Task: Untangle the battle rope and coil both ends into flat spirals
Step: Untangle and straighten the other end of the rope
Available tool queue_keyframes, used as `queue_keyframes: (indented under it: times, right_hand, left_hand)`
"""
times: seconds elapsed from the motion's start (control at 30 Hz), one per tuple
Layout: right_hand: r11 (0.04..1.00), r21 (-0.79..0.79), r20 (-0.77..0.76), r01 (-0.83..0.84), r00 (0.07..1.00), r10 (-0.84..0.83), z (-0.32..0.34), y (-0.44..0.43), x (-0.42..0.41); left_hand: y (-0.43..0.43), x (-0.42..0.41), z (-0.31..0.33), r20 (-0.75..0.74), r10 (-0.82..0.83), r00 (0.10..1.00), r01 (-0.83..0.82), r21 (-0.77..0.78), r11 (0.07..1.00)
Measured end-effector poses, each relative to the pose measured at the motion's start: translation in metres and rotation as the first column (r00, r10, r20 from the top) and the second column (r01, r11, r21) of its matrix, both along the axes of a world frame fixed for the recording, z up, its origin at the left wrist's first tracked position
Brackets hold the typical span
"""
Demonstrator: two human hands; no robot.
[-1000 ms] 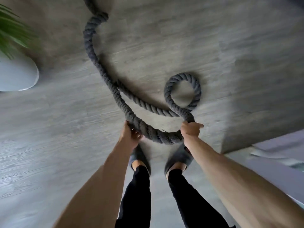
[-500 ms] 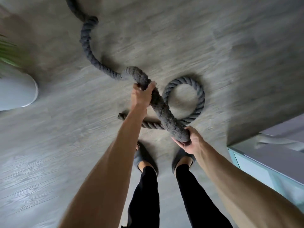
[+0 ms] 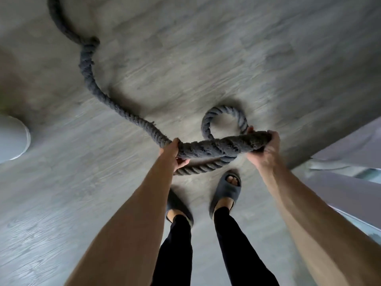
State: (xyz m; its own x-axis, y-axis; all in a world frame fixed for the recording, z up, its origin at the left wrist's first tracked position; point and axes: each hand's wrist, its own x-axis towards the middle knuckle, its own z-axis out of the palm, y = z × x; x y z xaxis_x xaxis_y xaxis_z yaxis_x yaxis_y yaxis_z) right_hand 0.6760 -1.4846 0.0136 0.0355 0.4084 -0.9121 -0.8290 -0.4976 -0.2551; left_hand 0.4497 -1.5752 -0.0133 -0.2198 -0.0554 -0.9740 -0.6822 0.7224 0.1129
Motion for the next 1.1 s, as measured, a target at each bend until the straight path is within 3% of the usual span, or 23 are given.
queue_keyframes:
  times: [0.07, 0.13, 0.17, 0.23, 0.33, 0.43, 0.5, 0.53, 0.6, 0.63, 0.7, 0.73, 0.8, 0.87, 0.9, 0.93, 0.97, 1.0, 1.03, 1.1]
  right_hand:
    - [0.996, -0.06, 0.005, 0.059, 0.998, -0.059, 0.008, 0.014, -0.004]
    - [0.985, -0.17, 0.283, -0.025, 0.956, 0.073, 0.014, 0.027, -0.018]
    - [0.968, -0.239, 0.483, -0.075, 0.856, 0.186, 0.014, 0.032, -0.027]
    - [0.906, -0.37, 0.774, -0.204, 0.473, 0.422, 0.011, 0.033, -0.043]
    - [0.708, -0.471, 0.861, -0.527, -0.099, 0.499, 0.008, 0.016, -0.053]
    - [0.428, -0.581, 0.807, -0.692, -0.423, 0.412, -0.001, -0.002, -0.045]
    - [0.248, -0.632, 0.764, -0.734, -0.535, 0.361, -0.009, -0.009, -0.044]
    - [0.162, -0.652, 0.74, -0.741, -0.576, 0.348, -0.012, -0.012, -0.046]
    - [0.005, -0.697, 0.66, -0.717, -0.639, 0.395, -0.02, -0.019, -0.052]
    - [-0.065, -0.716, 0.597, -0.695, -0.657, 0.461, -0.025, -0.023, -0.054]
    - [-0.18, -0.717, 0.453, -0.674, -0.646, 0.614, -0.033, -0.029, -0.055]
    - [-0.223, -0.7, 0.391, -0.678, -0.626, 0.675, -0.037, -0.033, -0.055]
    - [-0.282, -0.673, 0.311, -0.684, -0.607, 0.731, -0.043, -0.043, -0.055]
    - [-0.203, -0.601, 0.298, -0.773, -0.451, 0.841, -0.05, -0.051, -0.054]
    - [-0.058, -0.523, 0.285, -0.85, -0.238, 0.929, -0.05, -0.054, -0.054]
    - [0.168, -0.421, 0.227, -0.891, 0.075, 0.971, -0.048, -0.055, -0.052]
    - [0.394, -0.308, 0.121, -0.866, 0.375, 0.919, -0.047, -0.057, -0.047]
    - [0.568, -0.189, -0.008, -0.801, 0.58, 0.815, -0.046, -0.059, -0.041]
    - [0.701, -0.084, -0.116, -0.709, 0.705, 0.7, -0.044, -0.061, -0.035]
    - [0.864, 0.016, -0.203, -0.503, 0.845, 0.495, -0.038, -0.058, -0.026]
  left_hand:
    - [-0.011, 0.004, 0.0, 0.033, 0.077, 0.996, -0.076, -0.022, 0.997]
    - [-0.02, 0.003, 0.001, 0.017, 0.13, 0.991, -0.129, -0.022, 0.991]
    - [-0.023, 0.0, 0.001, -0.015, 0.152, 0.988, -0.152, -0.021, 0.988]
    - [-0.029, -0.006, 0.002, -0.114, 0.159, 0.981, -0.164, -0.037, 0.986]
    - [-0.036, -0.005, 0.008, -0.427, 0.005, 0.904, -0.049, -0.092, 0.995]
    - [-0.037, 0.01, 0.02, -0.64, -0.048, 0.767, 0.045, -0.021, 0.999]
    - [-0.036, 0.016, 0.024, -0.603, -0.064, 0.795, 0.044, -0.048, 0.998]
    - [-0.036, 0.014, 0.026, -0.541, 0.021, 0.841, -0.041, -0.024, 0.999]
    - [-0.038, 0.004, 0.03, -0.264, 0.4, 0.878, -0.359, 0.19, 0.914]
    - [-0.042, -0.003, 0.032, -0.049, 0.553, 0.832, -0.509, 0.329, 0.795]
    - [-0.047, -0.019, 0.037, 0.337, 0.618, 0.71, -0.697, 0.464, 0.546]
    - [-0.046, -0.026, 0.04, 0.462, 0.562, 0.686, -0.726, 0.489, 0.484]
    - [-0.034, -0.034, 0.046, 0.592, 0.429, 0.682, -0.73, 0.52, 0.443]
    - [-0.018, -0.036, 0.054, 0.657, 0.367, 0.659, -0.748, 0.517, 0.416]
    - [-0.009, -0.037, 0.056, 0.673, 0.345, 0.655, -0.751, 0.524, 0.403]
    - [0.0, -0.039, 0.06, 0.67, 0.321, 0.669, -0.738, 0.549, 0.393]
    - [0.01, -0.043, 0.064, 0.65, 0.31, 0.693, -0.717, 0.578, 0.389]
    - [0.02, -0.047, 0.07, 0.62, 0.326, 0.713, -0.698, 0.591, 0.403]
    - [0.031, -0.052, 0.075, 0.586, 0.373, 0.719, -0.694, 0.58, 0.427]
    - [0.055, -0.06, 0.081, 0.392, 0.521, 0.759, -0.647, 0.544, 0.534]
